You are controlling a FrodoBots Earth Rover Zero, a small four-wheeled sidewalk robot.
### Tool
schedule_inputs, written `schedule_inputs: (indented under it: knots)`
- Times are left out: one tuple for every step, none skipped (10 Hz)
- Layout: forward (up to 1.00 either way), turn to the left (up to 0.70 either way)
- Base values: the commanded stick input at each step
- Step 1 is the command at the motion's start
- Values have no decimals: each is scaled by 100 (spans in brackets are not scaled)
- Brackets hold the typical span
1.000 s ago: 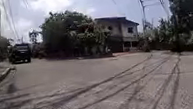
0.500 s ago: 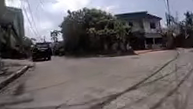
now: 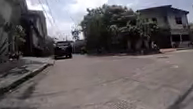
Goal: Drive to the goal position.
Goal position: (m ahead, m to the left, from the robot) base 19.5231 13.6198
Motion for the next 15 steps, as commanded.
schedule_inputs:
  knots:
    - [98, 0]
    - [98, 0]
    - [98, 0]
    - [98, 0]
    - [98, 0]
    - [98, 0]
    - [98, 0]
    - [98, 0]
    - [98, 0]
    - [98, 0]
    - [98, 0]
    - [98, 0]
    - [98, 0]
    - [98, 0]
    - [98, 0]
